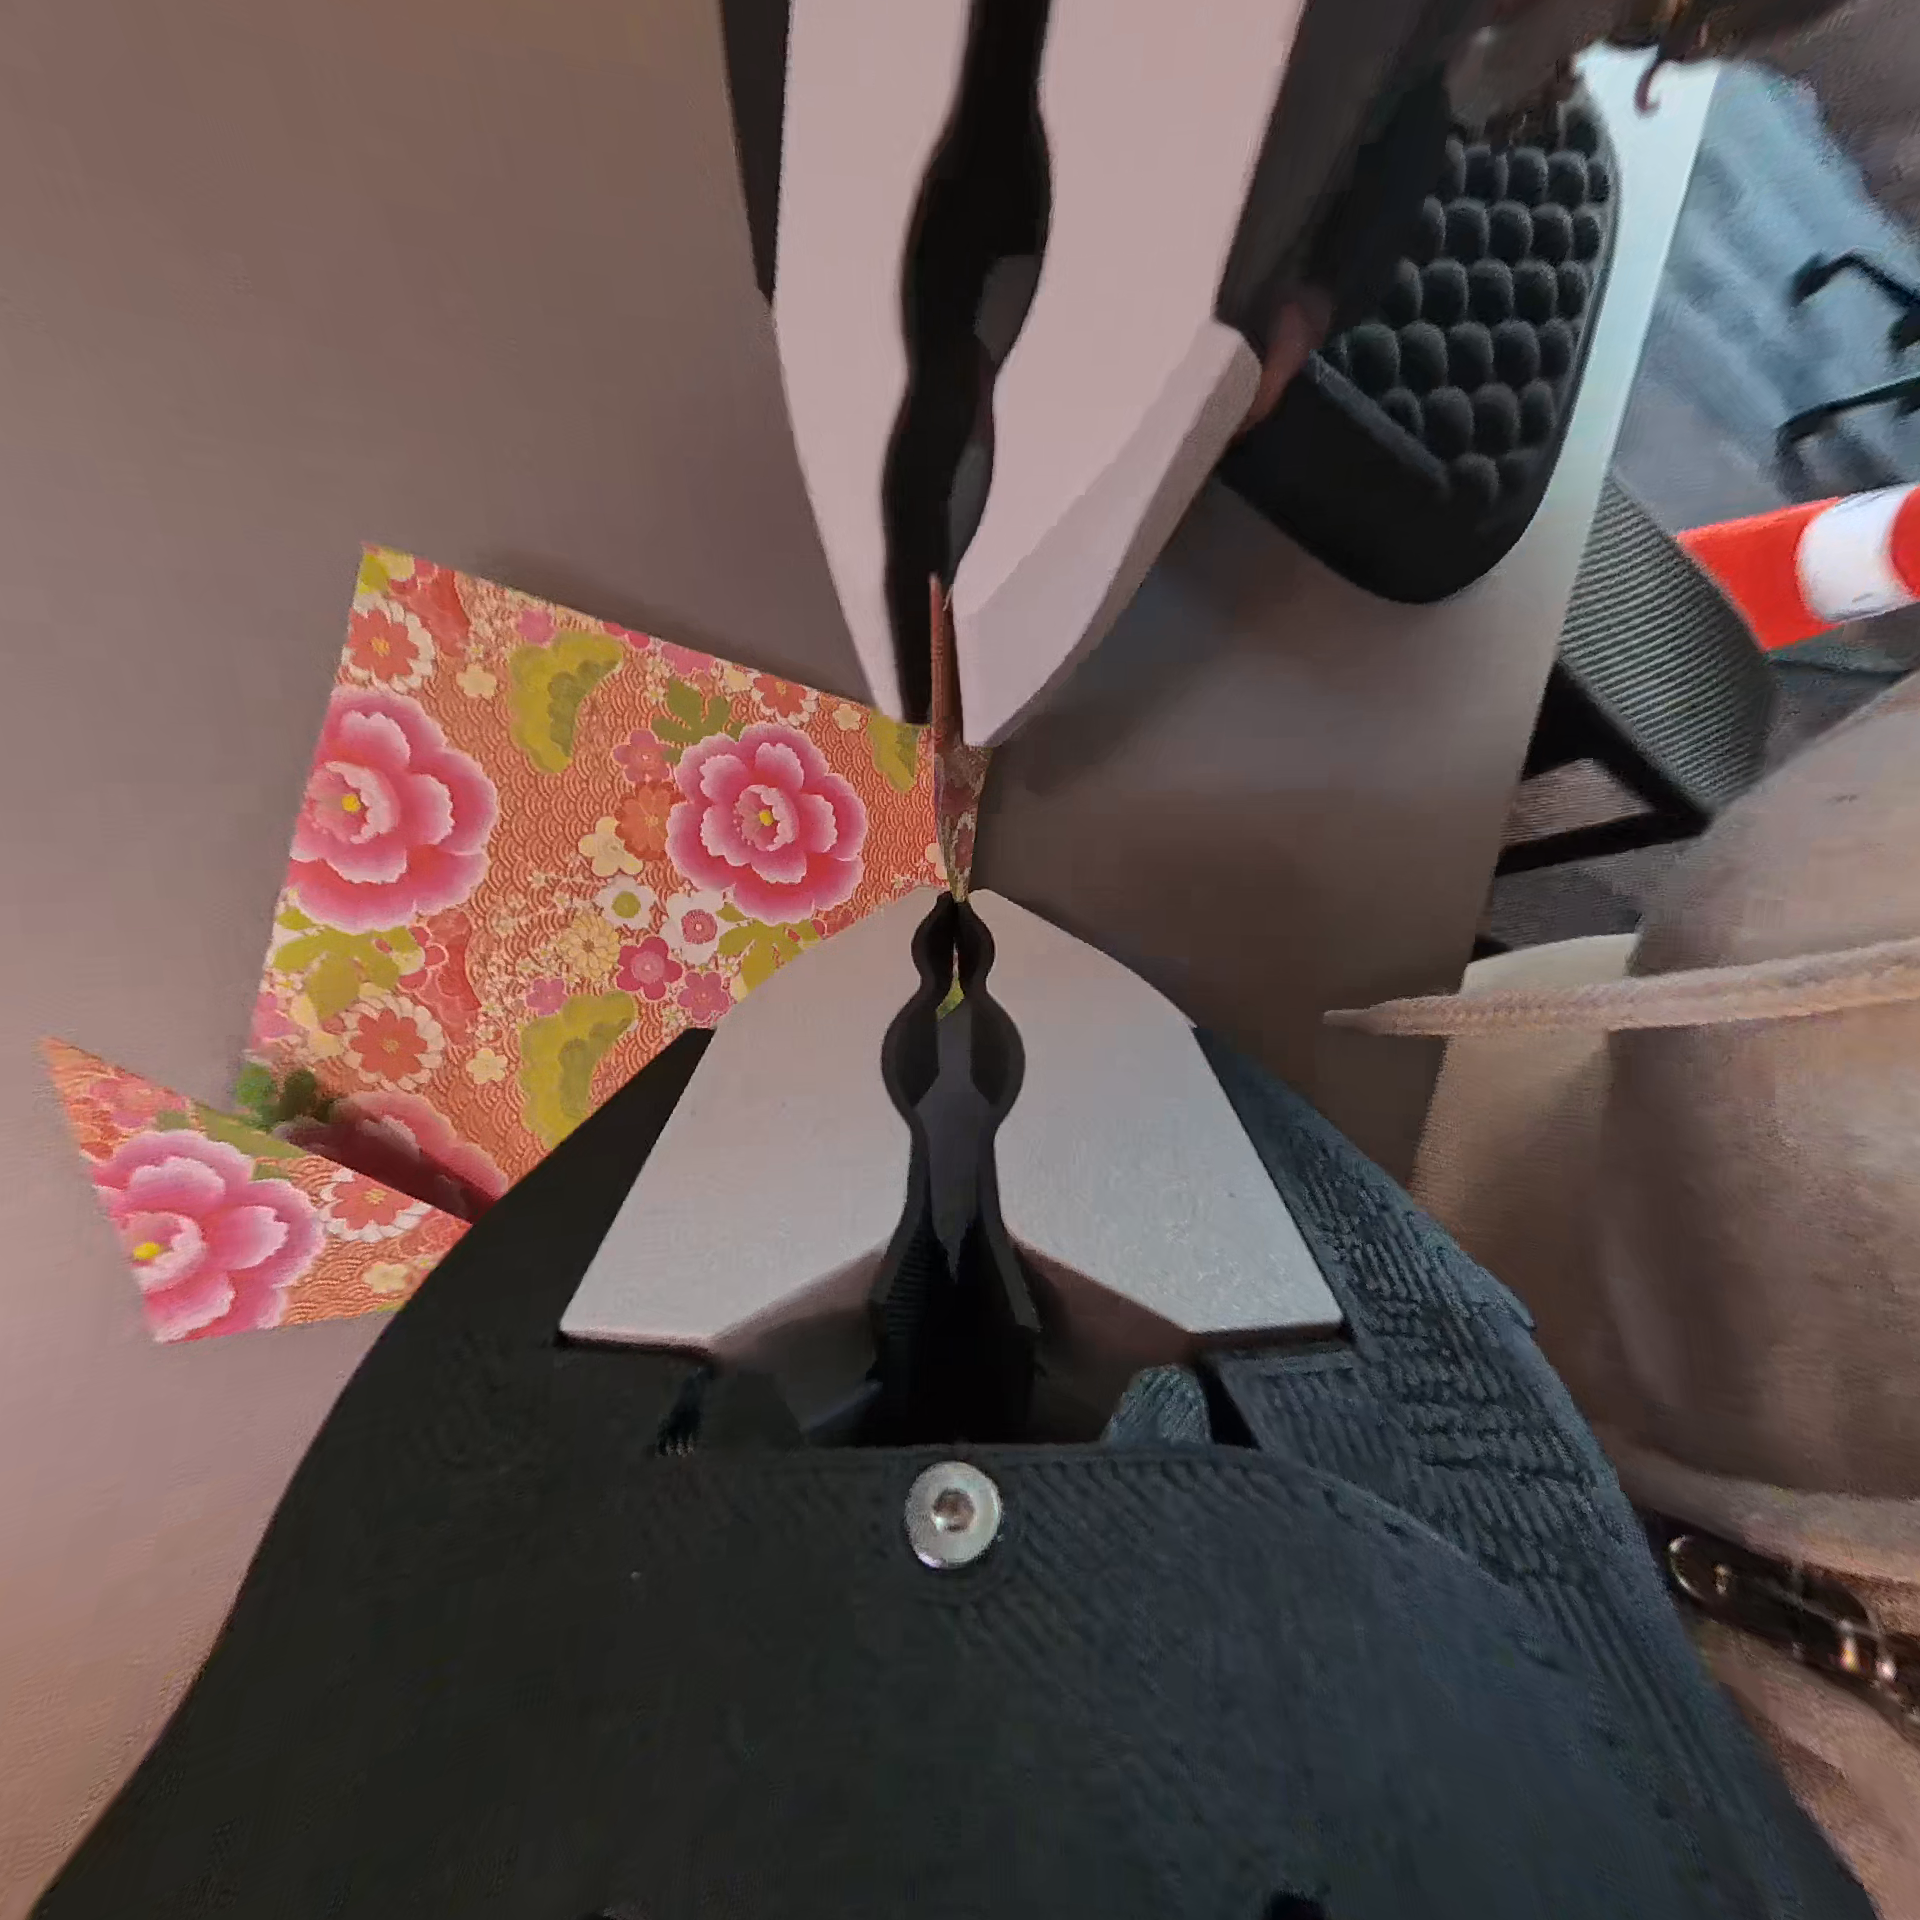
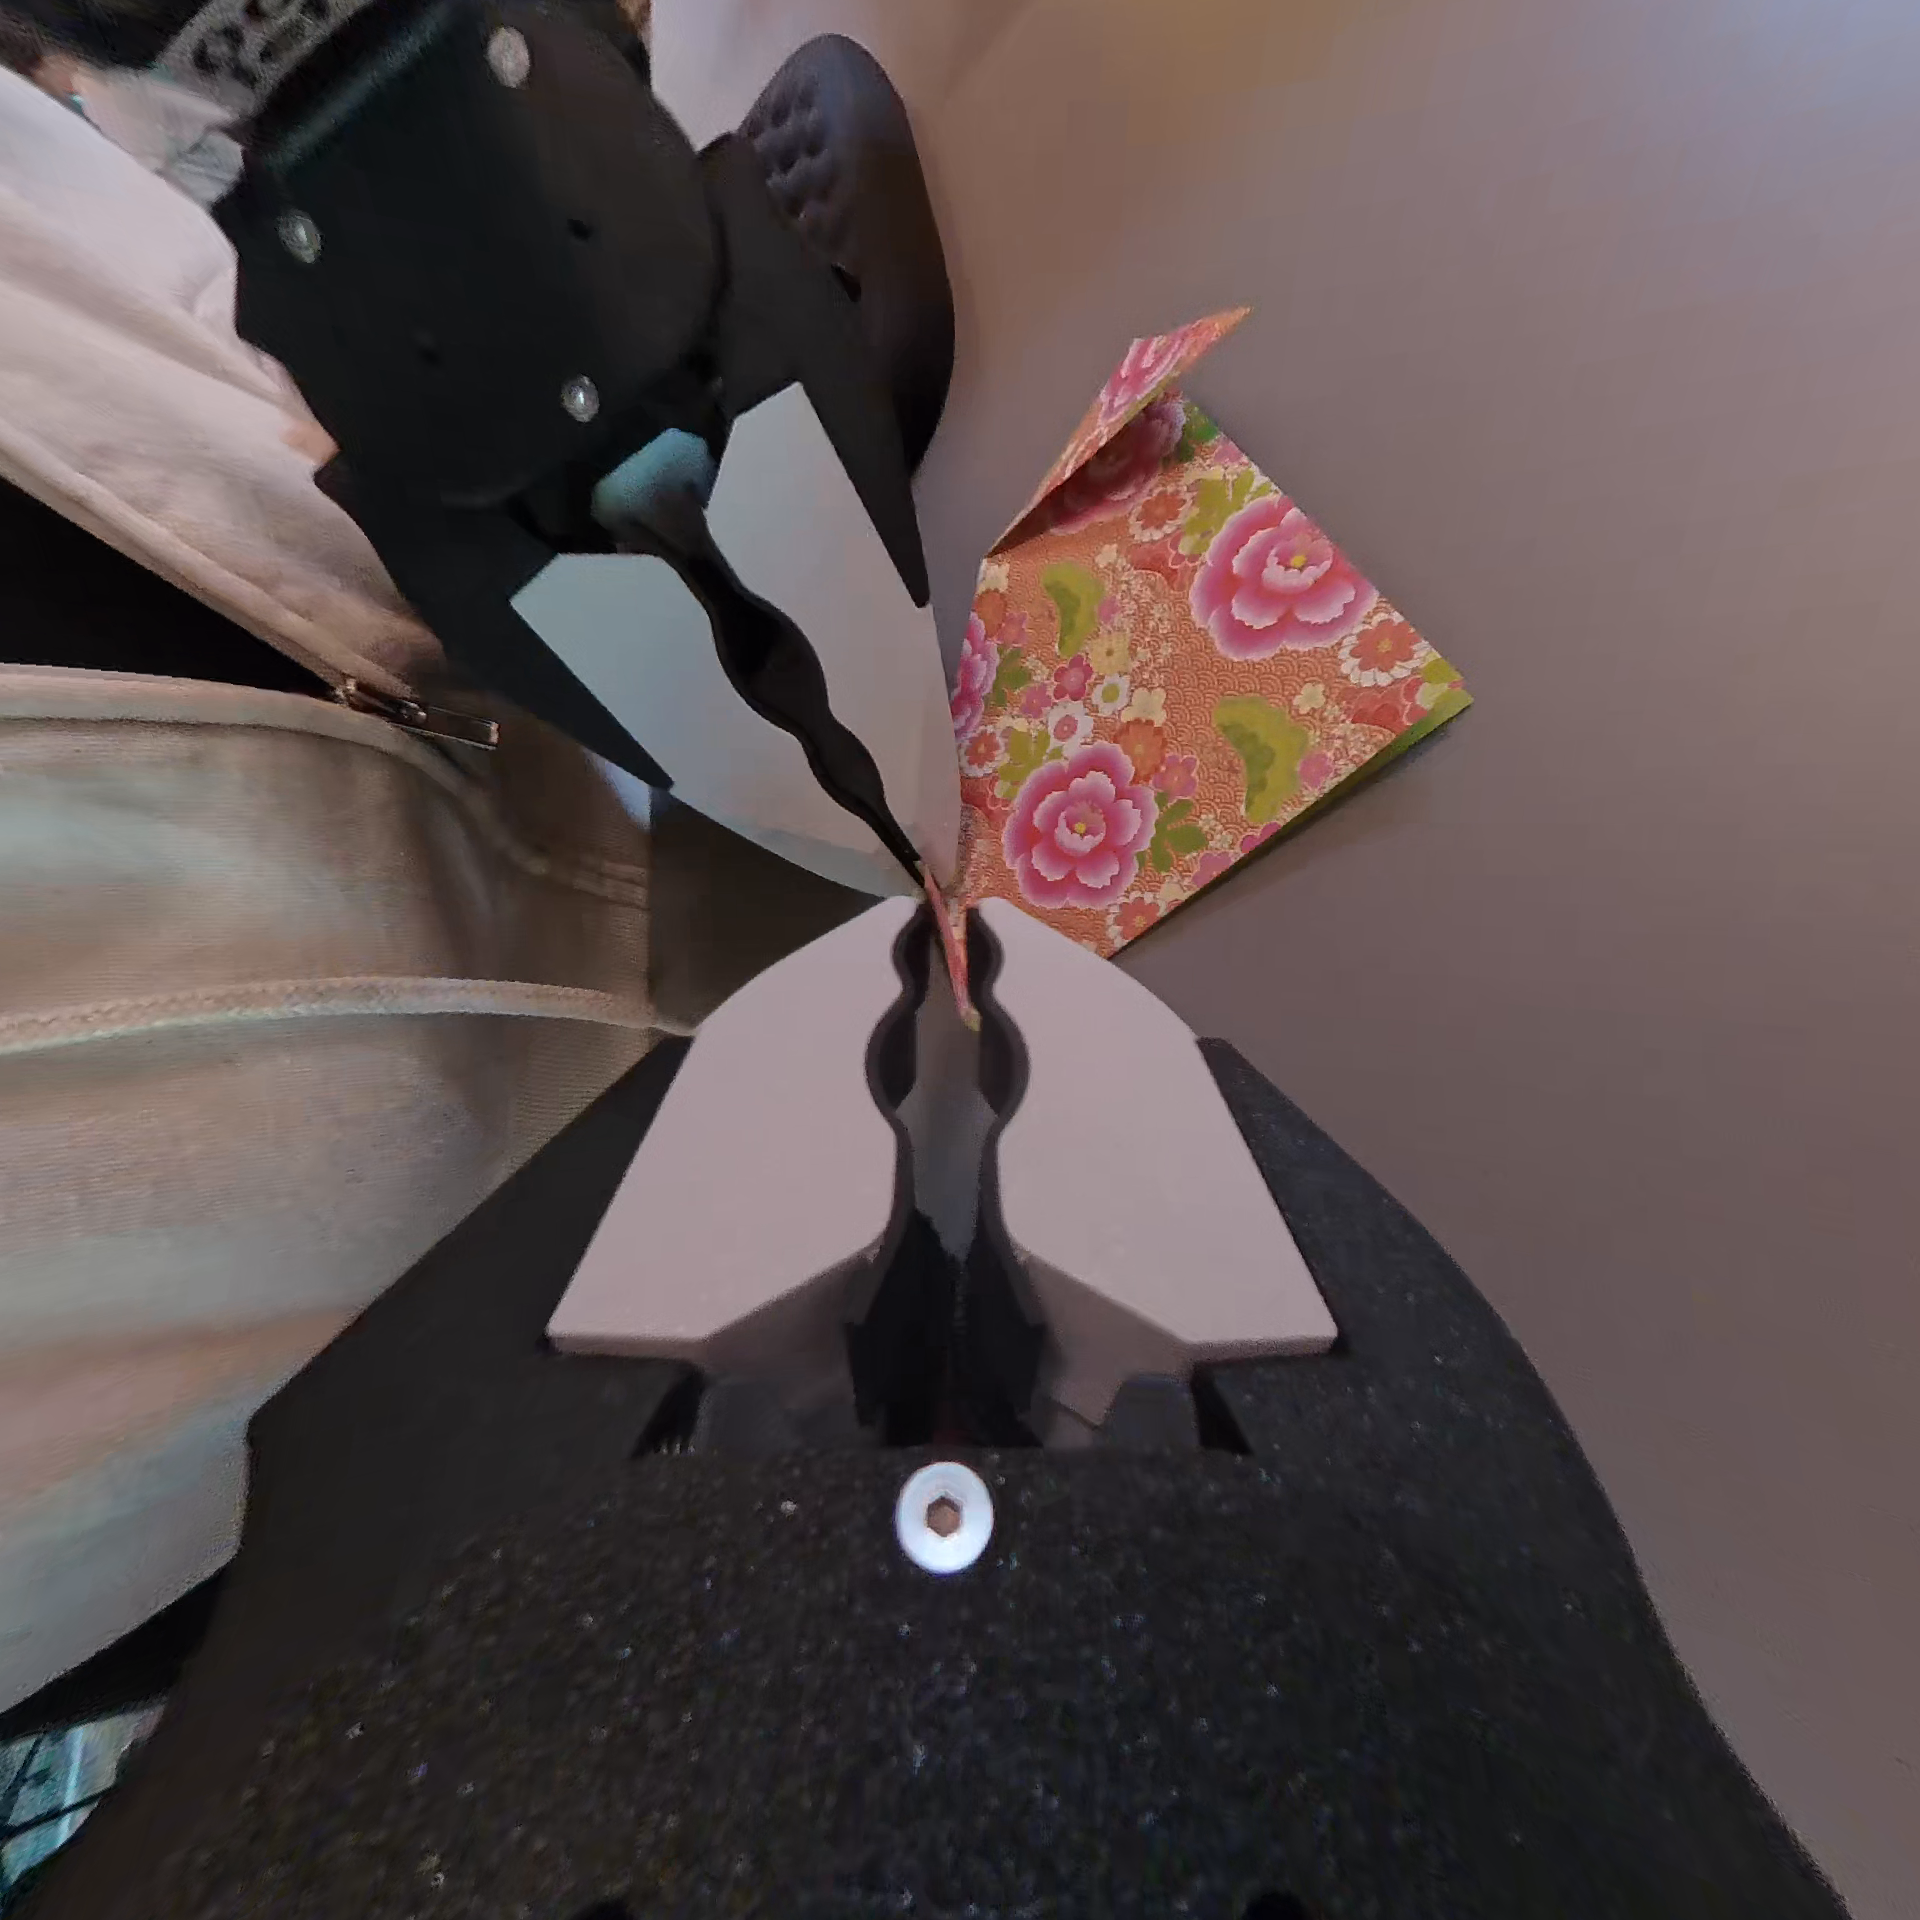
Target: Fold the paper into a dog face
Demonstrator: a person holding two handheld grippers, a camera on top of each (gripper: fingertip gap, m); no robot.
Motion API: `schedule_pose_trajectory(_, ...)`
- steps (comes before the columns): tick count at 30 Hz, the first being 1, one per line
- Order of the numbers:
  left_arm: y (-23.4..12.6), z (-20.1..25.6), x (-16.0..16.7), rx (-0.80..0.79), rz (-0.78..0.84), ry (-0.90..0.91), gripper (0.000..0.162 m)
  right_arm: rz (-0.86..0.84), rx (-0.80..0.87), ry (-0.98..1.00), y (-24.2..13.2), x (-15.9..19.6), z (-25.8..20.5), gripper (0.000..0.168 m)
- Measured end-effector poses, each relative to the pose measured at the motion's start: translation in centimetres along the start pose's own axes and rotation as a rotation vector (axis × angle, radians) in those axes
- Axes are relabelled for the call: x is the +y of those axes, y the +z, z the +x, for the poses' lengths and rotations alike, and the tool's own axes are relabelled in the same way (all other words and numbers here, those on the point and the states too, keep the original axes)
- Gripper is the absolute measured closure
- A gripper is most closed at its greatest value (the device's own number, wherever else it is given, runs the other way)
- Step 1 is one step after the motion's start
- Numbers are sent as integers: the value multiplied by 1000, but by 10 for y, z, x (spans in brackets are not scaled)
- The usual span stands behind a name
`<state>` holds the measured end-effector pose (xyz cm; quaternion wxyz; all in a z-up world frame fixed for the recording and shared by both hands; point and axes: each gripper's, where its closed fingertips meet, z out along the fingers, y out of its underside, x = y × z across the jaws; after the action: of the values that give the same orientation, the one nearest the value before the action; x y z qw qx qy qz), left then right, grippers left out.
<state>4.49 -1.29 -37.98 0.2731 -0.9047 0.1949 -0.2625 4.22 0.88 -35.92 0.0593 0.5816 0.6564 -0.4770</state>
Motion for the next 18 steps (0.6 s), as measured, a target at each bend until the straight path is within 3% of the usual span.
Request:
schedule_pose_trajectory(7,1,2,-1,141,-28,-153,160,36,46,39,0,3,8,168)
schedule_pose_trajectory(9,-6,6,-5,196,-5,-141,146,35,41,32,-1,3,8,168)
schedule_pose_trajectory(14,-43,-34,-33,26,78,86,159,23,40,21,0,5,6,168)
schedule_pose_trajectory(18,-12,-36,-12,-49,-121,308,161,-5,80,51,0,8,9,168)
